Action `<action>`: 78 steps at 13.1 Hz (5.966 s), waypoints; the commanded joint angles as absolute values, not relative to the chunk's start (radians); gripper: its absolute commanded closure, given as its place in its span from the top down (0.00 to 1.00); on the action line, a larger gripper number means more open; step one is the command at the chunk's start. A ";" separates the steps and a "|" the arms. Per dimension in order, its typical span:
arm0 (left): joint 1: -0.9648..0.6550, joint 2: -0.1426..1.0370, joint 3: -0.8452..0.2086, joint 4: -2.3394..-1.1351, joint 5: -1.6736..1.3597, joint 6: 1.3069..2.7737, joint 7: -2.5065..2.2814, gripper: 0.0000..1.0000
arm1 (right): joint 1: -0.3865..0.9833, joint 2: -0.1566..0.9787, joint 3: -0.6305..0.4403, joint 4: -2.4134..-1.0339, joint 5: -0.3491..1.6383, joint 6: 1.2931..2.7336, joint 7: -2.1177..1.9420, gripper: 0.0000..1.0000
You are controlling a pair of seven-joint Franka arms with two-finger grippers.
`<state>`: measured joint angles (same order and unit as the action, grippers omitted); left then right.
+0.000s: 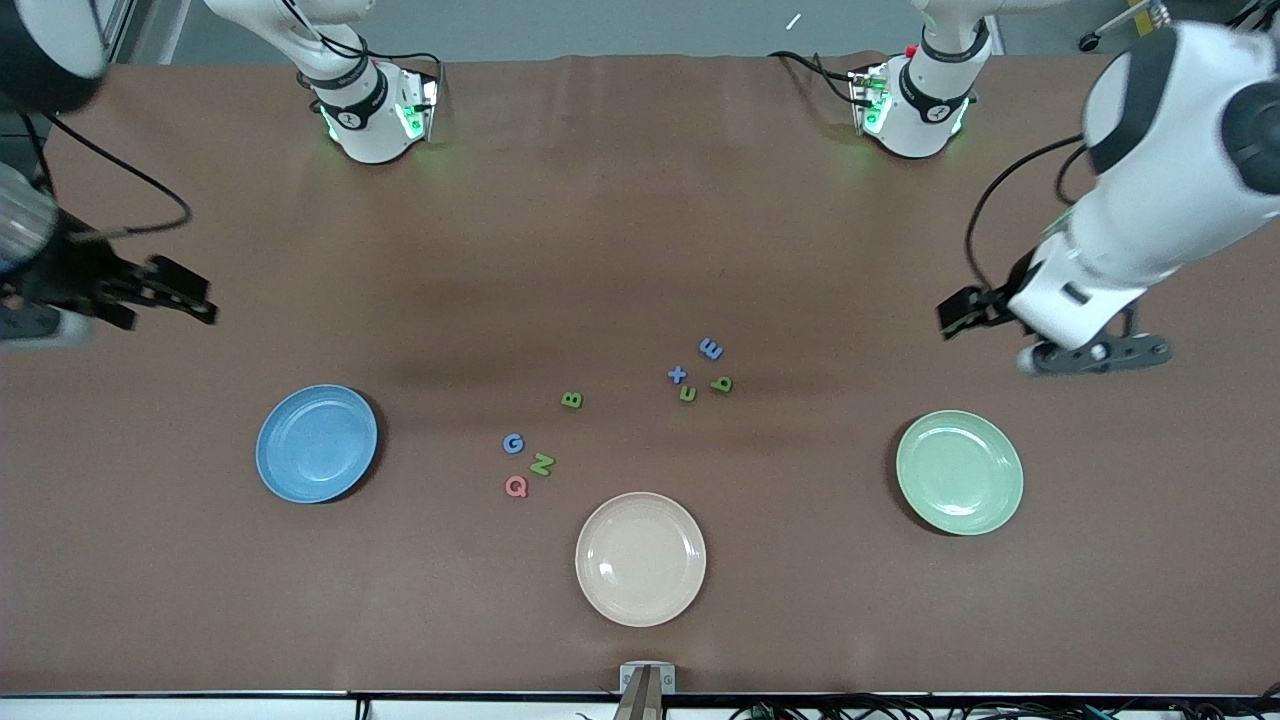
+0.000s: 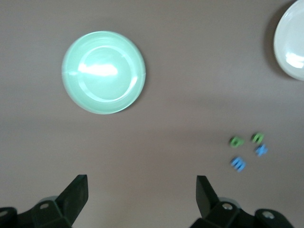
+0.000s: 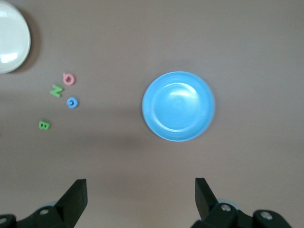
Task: Sort uppercase to blue plate, lowercase to green plate
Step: 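Move the left gripper and the right gripper down toward the foam letters, then grasp the green q with the left gripper while the right gripper grasps blue G, then drop the q on the green plate while the right gripper drops G on blue, then move the left gripper and the right gripper back over the remaining letters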
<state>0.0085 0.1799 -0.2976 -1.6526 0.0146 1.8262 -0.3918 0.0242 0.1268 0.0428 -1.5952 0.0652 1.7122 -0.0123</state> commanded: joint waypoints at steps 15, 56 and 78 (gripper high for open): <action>-0.288 0.624 -0.295 -1.721 0.242 2.362 -1.693 0.91 | 0.350 0.722 0.034 -1.560 0.026 2.342 0.222 1.00; 0.136 0.595 -0.293 -1.697 0.351 2.235 -0.886 0.04 | 0.016 0.696 0.006 -1.545 -0.040 2.177 -0.379 0.22; 0.054 0.584 -0.601 -1.784 0.383 2.069 -1.317 0.94 | 0.256 0.663 0.158 -1.591 -0.023 2.181 0.378 0.81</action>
<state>0.1084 0.5948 -0.5998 -1.7599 0.3698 2.0645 -1.2155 0.1976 0.6707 0.1629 -1.5735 -0.0237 2.1772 0.2507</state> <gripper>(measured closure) 0.048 0.198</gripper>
